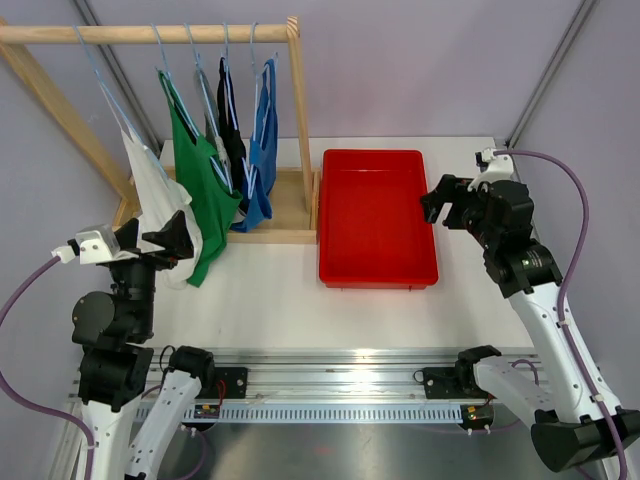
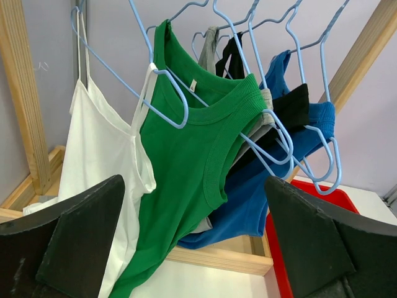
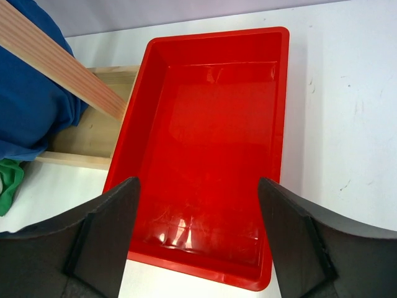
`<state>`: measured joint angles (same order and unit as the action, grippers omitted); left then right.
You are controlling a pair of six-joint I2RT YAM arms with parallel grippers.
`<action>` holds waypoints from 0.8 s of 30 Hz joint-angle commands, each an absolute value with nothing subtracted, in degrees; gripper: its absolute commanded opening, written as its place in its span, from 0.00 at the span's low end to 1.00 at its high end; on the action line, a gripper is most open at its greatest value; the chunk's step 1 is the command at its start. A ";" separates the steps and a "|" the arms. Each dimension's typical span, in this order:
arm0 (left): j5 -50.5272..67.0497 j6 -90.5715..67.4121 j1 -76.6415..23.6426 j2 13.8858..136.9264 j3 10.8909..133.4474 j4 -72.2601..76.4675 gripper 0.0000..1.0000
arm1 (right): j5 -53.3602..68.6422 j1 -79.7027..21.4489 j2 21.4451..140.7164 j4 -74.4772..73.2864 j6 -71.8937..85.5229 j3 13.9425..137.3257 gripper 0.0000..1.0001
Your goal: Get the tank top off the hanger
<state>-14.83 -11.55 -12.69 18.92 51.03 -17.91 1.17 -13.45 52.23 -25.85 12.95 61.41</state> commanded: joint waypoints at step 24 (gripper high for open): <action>-35.15 -9.49 -12.75 51.93 87.79 -30.05 0.96 | 2.63 -13.80 54.49 -24.52 13.71 61.35 0.92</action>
